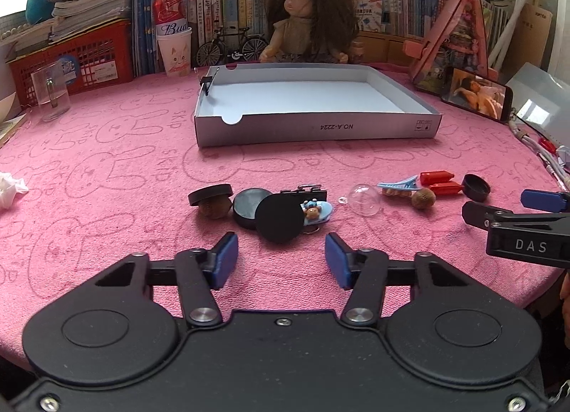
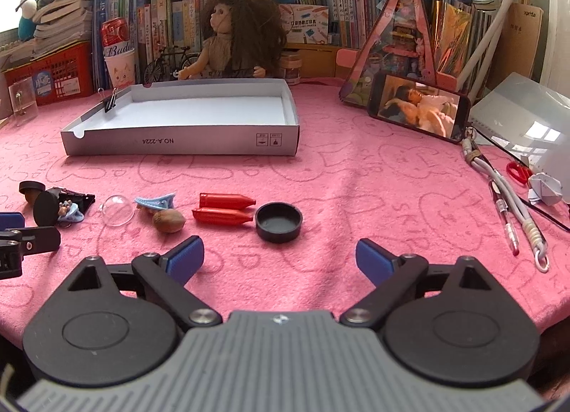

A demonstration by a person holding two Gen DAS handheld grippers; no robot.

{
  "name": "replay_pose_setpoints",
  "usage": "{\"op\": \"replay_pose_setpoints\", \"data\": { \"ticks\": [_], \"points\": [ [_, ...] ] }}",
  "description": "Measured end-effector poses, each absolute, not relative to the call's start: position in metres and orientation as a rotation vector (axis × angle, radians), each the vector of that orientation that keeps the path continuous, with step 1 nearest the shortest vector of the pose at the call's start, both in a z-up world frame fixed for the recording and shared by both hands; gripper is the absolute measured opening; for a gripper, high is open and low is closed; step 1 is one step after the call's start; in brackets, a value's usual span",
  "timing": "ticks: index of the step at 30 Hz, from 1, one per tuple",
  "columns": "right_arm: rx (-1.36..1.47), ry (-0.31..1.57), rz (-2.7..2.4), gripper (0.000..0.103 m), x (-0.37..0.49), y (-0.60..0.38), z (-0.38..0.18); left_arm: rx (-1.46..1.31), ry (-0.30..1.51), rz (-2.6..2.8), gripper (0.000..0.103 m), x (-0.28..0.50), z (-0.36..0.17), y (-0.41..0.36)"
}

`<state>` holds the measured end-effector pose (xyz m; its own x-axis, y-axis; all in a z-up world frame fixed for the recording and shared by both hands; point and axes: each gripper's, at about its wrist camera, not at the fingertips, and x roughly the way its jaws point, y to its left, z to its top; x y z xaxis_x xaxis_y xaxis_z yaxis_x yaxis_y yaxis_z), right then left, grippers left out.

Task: Organize rigid objects
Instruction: 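Grasp the black round disc with the left tool while the right tool grasps the small black cap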

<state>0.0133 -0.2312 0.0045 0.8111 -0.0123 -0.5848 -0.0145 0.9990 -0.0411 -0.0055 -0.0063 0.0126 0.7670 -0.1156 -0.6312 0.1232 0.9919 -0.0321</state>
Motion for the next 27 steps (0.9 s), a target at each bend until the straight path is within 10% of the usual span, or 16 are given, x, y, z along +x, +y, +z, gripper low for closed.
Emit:
{"op": "replay_pose_setpoints", "data": {
  "ticks": [21,27],
  "points": [
    [-0.039,0.598,0.013,0.039,0.029,-0.239,0.0,0.082,0.612,-0.105,0.03,0.003,0.01,-0.017],
    [-0.026,0.579,0.024,0.037,0.027,-0.239,0.007,0.066,0.589,-0.115,0.029,0.001,0.019,-0.016]
  ]
}}
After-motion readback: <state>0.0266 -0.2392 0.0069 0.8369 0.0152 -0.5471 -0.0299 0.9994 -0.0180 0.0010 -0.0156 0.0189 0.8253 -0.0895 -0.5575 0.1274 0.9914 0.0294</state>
